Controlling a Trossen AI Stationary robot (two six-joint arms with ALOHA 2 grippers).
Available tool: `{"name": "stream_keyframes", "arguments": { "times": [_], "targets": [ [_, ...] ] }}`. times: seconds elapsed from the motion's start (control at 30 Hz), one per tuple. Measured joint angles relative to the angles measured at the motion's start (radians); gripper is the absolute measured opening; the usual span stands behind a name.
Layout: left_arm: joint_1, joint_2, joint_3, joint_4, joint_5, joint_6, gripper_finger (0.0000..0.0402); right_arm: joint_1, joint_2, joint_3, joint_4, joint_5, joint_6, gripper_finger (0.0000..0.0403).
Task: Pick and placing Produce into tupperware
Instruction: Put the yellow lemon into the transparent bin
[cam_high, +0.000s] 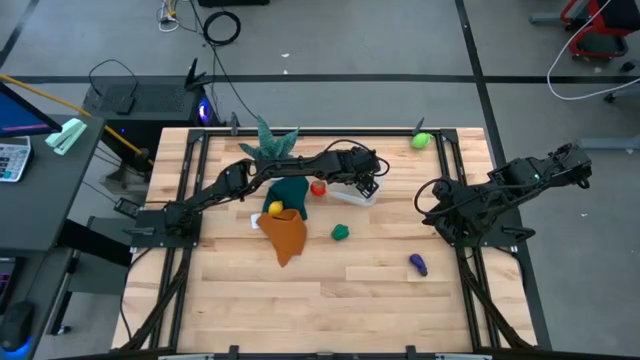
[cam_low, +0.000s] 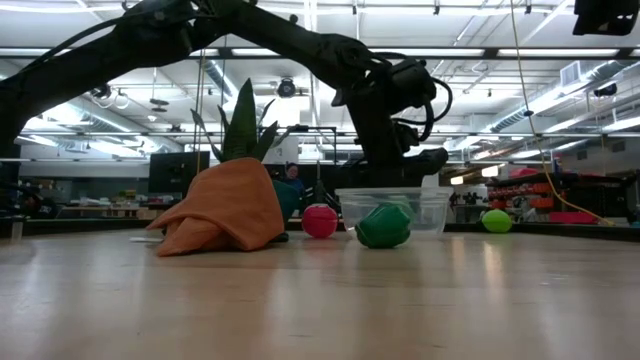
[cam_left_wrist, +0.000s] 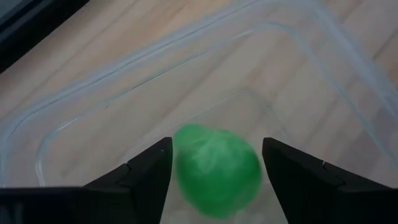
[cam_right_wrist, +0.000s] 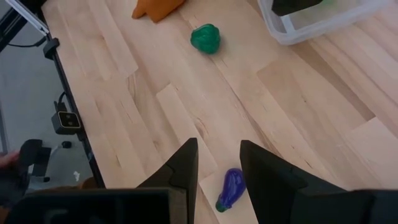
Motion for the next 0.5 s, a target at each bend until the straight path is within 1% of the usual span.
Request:
{"name": "stream_keyframes", "arguments": {
  "times": [0.17, 0.5],
  "targets": [
    [0.0, 0.0, 0.0, 0.027, 0.0, 0.0, 0.0248, 0.0, 0.0, 0.0, 0.0, 0.001, 0.0, 0.0086],
    [0.0, 0.0, 0.0, 0.067, 0.0, 0.0, 0.0249, 0.0, 0.0, 0.0, 0.0, 0.002, -0.003, 0.0086]
  ]
}}
